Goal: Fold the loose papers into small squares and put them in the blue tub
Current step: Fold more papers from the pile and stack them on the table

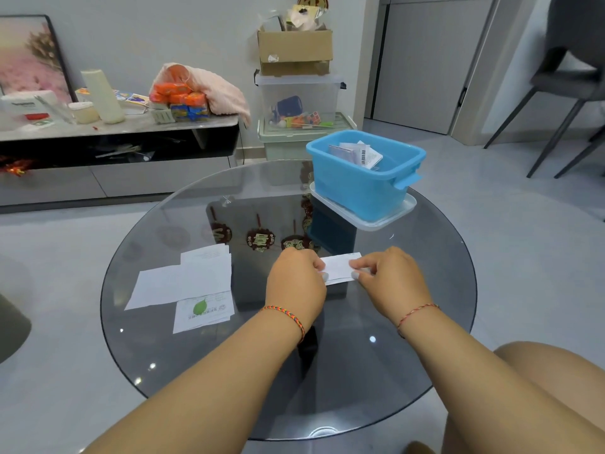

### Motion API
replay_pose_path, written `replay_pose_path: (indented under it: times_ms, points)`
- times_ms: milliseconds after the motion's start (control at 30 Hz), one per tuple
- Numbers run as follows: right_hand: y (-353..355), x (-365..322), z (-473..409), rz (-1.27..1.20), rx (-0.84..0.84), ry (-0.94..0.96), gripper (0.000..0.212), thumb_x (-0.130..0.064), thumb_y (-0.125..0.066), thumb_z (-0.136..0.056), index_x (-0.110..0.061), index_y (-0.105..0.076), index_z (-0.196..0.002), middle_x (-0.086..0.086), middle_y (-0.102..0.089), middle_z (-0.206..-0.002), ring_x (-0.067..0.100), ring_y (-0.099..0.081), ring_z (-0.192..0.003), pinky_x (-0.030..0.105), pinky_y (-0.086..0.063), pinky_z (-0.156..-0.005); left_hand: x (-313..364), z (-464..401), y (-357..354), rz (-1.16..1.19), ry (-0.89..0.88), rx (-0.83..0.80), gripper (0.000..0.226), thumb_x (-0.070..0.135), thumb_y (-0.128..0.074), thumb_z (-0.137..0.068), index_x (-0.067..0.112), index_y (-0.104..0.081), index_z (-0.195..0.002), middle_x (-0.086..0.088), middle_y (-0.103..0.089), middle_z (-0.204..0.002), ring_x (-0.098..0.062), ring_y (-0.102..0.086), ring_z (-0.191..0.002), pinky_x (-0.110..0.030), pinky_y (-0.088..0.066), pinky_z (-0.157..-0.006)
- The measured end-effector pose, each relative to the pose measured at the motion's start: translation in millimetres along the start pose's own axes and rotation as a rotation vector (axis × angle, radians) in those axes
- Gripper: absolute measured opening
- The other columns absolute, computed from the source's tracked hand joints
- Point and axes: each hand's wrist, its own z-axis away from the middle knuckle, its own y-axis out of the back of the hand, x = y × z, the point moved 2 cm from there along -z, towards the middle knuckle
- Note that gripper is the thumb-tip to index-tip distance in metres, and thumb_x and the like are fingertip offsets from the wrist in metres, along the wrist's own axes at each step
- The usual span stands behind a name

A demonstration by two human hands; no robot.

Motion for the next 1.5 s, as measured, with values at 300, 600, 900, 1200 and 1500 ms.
replay_pose_path:
  times_ms: [300,600,900,1200,1500]
  points:
    - [2.8,-1.9,8.3,-0.116,0.083,0.051,0.021,-0.024,-0.064,-0.087,-0.028,-0.071,-0.106,-0.002,-0.052,-0.090,0.015,-0.051,-0.086,0.021,-0.037,-0.075,-2.8,9.5,6.5,0.125,-0.016,0.059,0.026,0.013,-0.054,-0.093,0.022,-0.067,-0.113,-0.001,-0.066,-0.102,-0.014,-0.057,-0.090,-0.016,-0.041,-0.074]
    - [10.7,-8.8,13.5,-0.193,0.130,0.146,0.034,-0.016,-0.064,-0.083,-0.034,-0.067,-0.112,-0.010,-0.044,-0.079,0.002,-0.045,-0.071,0.005,-0.030,-0.060,1.0,22.5,19.5,0.244,-0.105,0.119,0.022,0.014,-0.053,-0.093,0.024,-0.069,-0.105,0.014,-0.053,-0.067,-0.004,-0.049,-0.064,-0.007,-0.035,-0.056]
    - [13.9,-20.6,25.7,-0.250,0.149,0.209,0.043,-0.015,-0.065,-0.080,-0.034,-0.061,-0.119,-0.010,-0.048,-0.080,0.004,-0.048,-0.074,0.007,-0.033,-0.062,-25.9,43.3,41.8,0.153,-0.106,0.241,0.026,0.026,-0.062,-0.088,0.025,-0.063,-0.114,0.007,-0.052,-0.085,-0.007,-0.047,-0.080,-0.018,-0.034,-0.072]
    - [2.5,-39.0,56.2,-0.226,0.095,0.408,0.038,-0.018,-0.070,-0.078,-0.034,-0.060,-0.111,-0.010,-0.048,-0.077,0.008,-0.047,-0.077,0.017,-0.037,-0.070,-105.3,53.9,77.8,-0.155,0.226,0.307,0.060,0.047,-0.071,-0.074,0.012,-0.056,-0.120,-0.005,-0.059,-0.122,-0.028,-0.049,-0.118,-0.037,-0.040,-0.093]
    - [-0.4,-40.4,66.7,-0.145,0.069,0.439,0.040,-0.021,-0.070,-0.079,-0.027,-0.060,-0.118,-0.020,-0.043,-0.076,-0.001,-0.045,-0.076,0.004,-0.032,-0.067,-115.2,47.0,85.6,-0.296,0.242,0.197,0.044,0.055,-0.058,-0.084,0.024,-0.064,-0.114,0.003,-0.065,-0.117,-0.020,-0.056,-0.112,-0.029,-0.042,-0.092]
